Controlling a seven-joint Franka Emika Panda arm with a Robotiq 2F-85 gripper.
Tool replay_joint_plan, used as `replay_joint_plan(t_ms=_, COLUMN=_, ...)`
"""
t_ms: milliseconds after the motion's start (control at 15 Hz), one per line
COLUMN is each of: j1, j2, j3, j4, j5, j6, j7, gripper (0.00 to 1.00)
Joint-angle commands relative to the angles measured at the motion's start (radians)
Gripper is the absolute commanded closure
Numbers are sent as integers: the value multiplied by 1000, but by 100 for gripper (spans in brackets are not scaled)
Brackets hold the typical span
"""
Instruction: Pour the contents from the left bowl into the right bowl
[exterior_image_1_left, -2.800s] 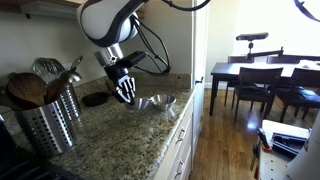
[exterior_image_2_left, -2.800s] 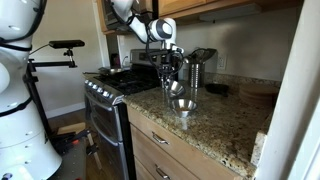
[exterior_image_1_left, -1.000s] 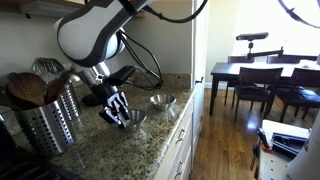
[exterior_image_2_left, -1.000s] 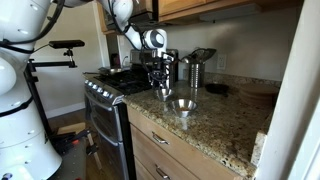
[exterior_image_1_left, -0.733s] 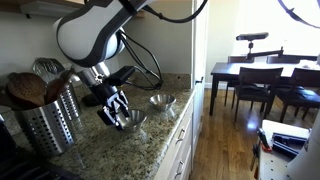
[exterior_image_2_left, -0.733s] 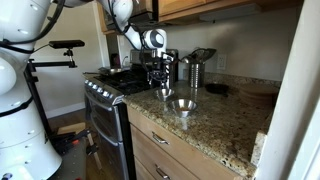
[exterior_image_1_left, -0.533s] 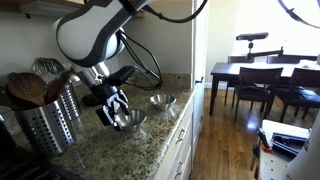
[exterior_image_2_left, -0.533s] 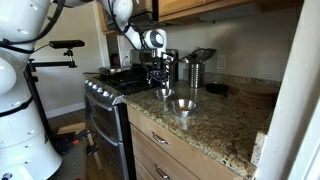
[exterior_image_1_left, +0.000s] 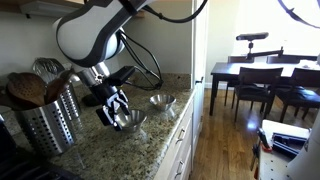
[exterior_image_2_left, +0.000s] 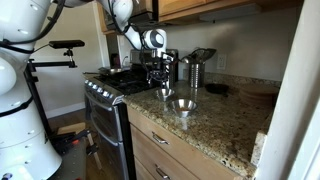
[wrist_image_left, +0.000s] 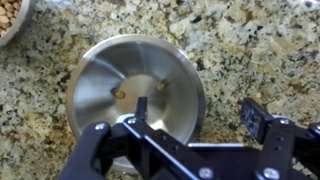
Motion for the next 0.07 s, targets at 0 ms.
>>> replay_joint_plan(t_ms=0, j1=-3, j2=2, j3=5, j4=4, j5=-2, j6=-4, j7=2, gripper=5)
